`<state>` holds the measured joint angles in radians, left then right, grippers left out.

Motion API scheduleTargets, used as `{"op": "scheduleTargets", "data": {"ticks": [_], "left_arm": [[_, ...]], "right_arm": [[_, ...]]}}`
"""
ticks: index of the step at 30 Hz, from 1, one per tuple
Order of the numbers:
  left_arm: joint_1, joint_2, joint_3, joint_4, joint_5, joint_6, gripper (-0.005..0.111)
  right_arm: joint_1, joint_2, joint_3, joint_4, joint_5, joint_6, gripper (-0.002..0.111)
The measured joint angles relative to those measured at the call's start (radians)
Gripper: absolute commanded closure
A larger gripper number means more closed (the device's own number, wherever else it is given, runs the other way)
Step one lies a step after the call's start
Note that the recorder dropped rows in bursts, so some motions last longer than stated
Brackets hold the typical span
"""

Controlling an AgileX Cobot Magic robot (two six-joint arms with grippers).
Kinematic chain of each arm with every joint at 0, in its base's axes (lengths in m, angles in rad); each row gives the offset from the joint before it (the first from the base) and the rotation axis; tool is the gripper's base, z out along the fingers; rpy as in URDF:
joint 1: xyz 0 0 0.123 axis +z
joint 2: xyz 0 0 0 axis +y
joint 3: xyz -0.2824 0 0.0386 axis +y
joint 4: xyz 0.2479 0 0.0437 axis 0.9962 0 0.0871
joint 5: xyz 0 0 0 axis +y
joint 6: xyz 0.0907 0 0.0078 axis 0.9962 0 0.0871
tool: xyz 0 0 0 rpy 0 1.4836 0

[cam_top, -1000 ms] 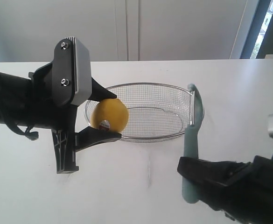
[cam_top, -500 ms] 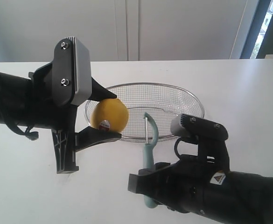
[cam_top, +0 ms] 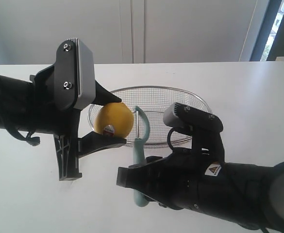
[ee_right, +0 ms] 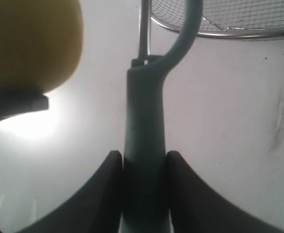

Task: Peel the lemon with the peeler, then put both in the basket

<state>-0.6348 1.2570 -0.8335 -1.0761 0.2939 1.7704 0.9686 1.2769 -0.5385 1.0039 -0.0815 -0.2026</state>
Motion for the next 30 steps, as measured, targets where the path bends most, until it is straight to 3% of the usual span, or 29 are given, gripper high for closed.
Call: {"op": "scheduleTargets", "data": {"ticks": [30], "left_arm": [[0.000, 0.000, 0.000, 0.000, -0.016, 0.000, 0.107]], "right_arm": [[0.000, -0.138, 0.000, 0.000, 0.061, -0.002, 0.108]]}}
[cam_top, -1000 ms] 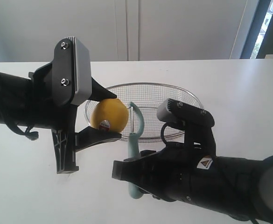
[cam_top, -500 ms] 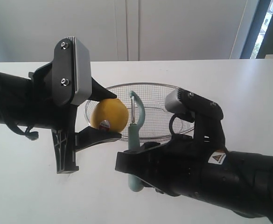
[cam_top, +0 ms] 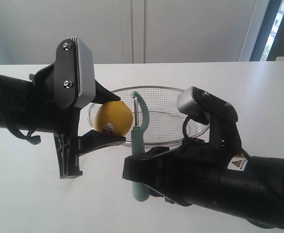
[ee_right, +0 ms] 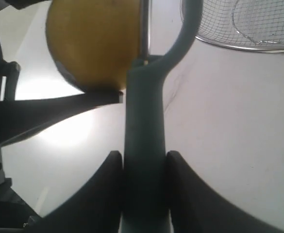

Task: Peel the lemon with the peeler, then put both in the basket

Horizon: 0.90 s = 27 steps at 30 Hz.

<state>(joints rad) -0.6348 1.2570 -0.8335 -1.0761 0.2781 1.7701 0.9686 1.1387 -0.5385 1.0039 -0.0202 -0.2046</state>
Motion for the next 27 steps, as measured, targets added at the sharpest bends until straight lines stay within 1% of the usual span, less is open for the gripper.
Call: {"op": "scheduleTargets", "data": {"ticks": [11, 20, 27], "left_arm": [[0.000, 0.000, 0.000, 0.000, -0.003, -0.008, 0.107], [0.000, 0.000, 0.000, 0.000, -0.003, -0.008, 0.107], [0.000, 0.000, 0.000, 0.000, -0.003, -0.011, 0.107]], "right_arm": [[0.000, -0.113, 0.000, 0.000, 0.014, -0.015, 0.108], [0.000, -0.342, 0.000, -0.002, 0.095, -0.092, 0.108], [0.000, -0.511, 0.000, -0.094, 0.114, -0.098, 0.108]]}}
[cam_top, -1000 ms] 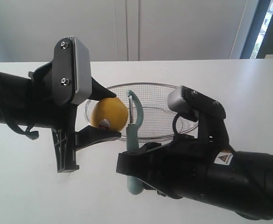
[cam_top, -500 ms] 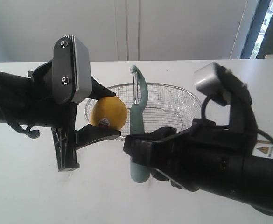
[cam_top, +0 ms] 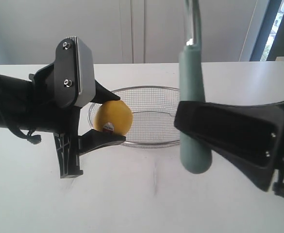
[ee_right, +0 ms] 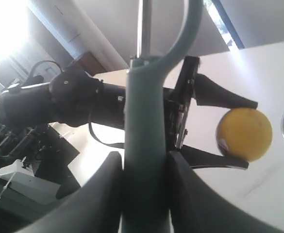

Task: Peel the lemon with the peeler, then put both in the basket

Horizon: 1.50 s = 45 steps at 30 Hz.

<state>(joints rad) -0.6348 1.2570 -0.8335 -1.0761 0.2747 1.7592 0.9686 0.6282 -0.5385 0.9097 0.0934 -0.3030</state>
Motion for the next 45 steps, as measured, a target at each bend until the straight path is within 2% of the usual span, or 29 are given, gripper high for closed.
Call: {"op": "scheduleTargets", "data": {"ticks": [8, 14, 19, 30, 45], "left_arm": [[0.000, 0.000, 0.000, 0.000, 0.000, -0.002, 0.107], [0.000, 0.000, 0.000, 0.000, 0.000, -0.004, 0.107], [0.000, 0.000, 0.000, 0.000, 0.000, -0.004, 0.107], [0.000, 0.000, 0.000, 0.000, 0.000, -0.007, 0.107], [0.000, 0.000, 0.000, 0.000, 0.000, -0.009, 0.107]], "right_arm": [[0.000, -0.026, 0.072, -0.060, -0.055, 0.002, 0.108], [0.000, 0.044, 0.224, 0.026, -0.257, 0.040, 0.108], [0.000, 0.264, 0.257, 0.087, -0.310, 0.071, 0.108], [0.000, 0.638, 0.044, 0.075, -0.216, 0.105, 0.108], [0.000, 0.665, -0.006, 0.072, -0.164, 0.107, 0.108]]}}
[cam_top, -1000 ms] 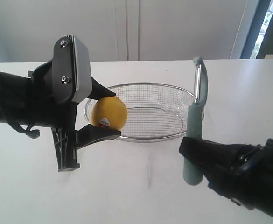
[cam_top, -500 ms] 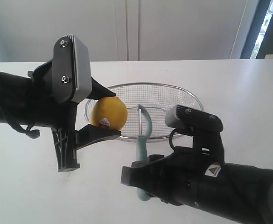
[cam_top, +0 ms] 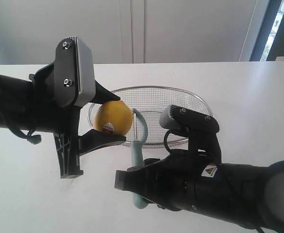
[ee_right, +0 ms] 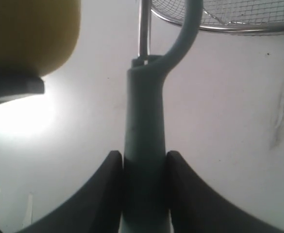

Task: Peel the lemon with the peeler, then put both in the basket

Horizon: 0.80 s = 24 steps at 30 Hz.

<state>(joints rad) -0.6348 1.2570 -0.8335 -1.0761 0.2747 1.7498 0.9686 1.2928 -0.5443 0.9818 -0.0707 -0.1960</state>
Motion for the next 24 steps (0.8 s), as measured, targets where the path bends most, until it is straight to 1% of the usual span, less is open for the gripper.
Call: {"op": "scheduleTargets", "data": {"ticks": [16, 24], "left_arm": [[0.000, 0.000, 0.000, 0.000, 0.002, -0.002, 0.107], [0.000, 0.000, 0.000, 0.000, 0.002, -0.002, 0.107]], "right_arm": [[0.000, -0.092, -0.001, 0.000, 0.005, 0.002, 0.108], [0.000, -0.098, -0.001, 0.000, 0.019, 0.002, 0.108]]}}
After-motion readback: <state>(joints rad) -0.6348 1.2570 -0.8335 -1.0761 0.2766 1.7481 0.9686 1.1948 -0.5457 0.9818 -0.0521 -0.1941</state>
